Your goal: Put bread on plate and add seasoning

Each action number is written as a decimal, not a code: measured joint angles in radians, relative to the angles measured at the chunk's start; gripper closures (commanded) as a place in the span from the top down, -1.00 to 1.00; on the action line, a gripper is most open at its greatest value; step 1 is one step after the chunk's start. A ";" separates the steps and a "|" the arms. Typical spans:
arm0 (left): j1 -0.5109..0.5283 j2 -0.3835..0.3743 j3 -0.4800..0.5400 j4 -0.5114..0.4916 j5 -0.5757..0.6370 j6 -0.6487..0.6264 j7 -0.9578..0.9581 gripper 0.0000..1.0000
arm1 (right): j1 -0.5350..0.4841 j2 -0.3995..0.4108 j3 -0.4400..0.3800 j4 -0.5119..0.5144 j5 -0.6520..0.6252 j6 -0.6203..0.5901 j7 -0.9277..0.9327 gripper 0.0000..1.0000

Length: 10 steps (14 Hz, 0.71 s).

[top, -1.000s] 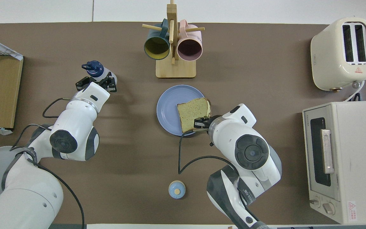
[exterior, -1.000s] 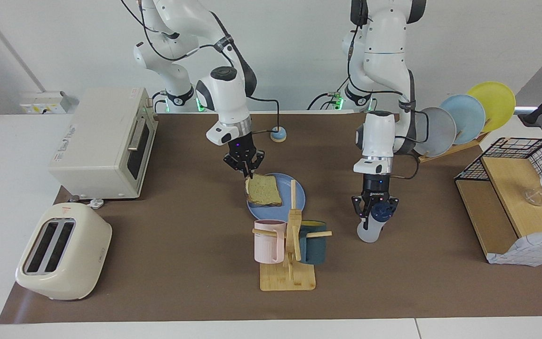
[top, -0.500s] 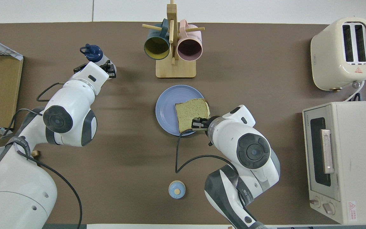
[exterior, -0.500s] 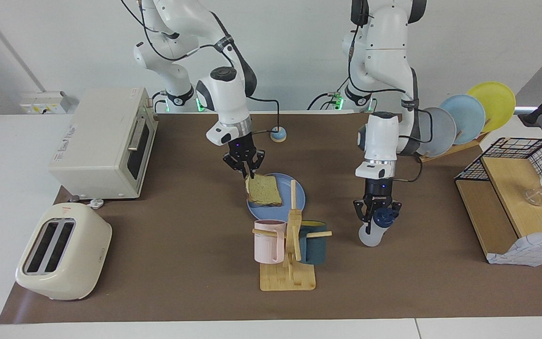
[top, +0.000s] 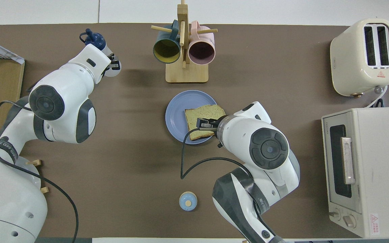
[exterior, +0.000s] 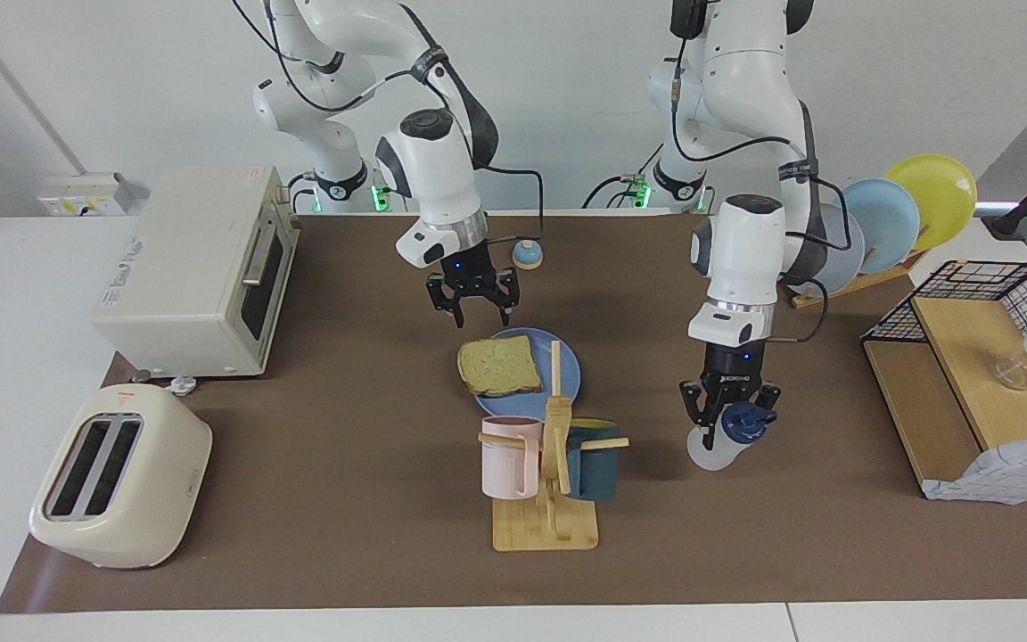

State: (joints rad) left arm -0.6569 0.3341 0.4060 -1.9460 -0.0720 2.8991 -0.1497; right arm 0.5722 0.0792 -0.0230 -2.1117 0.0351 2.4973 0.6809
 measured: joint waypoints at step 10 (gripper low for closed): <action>0.010 -0.201 -0.019 0.023 -0.003 -0.419 0.223 -1.00 | -0.029 0.017 -0.003 0.260 0.100 -0.353 0.000 1.00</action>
State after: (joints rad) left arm -0.6471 0.1333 0.3867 -1.9226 -0.0748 2.4798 0.0733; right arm 0.5433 0.0958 -0.0257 -1.8520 0.1352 2.1438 0.6809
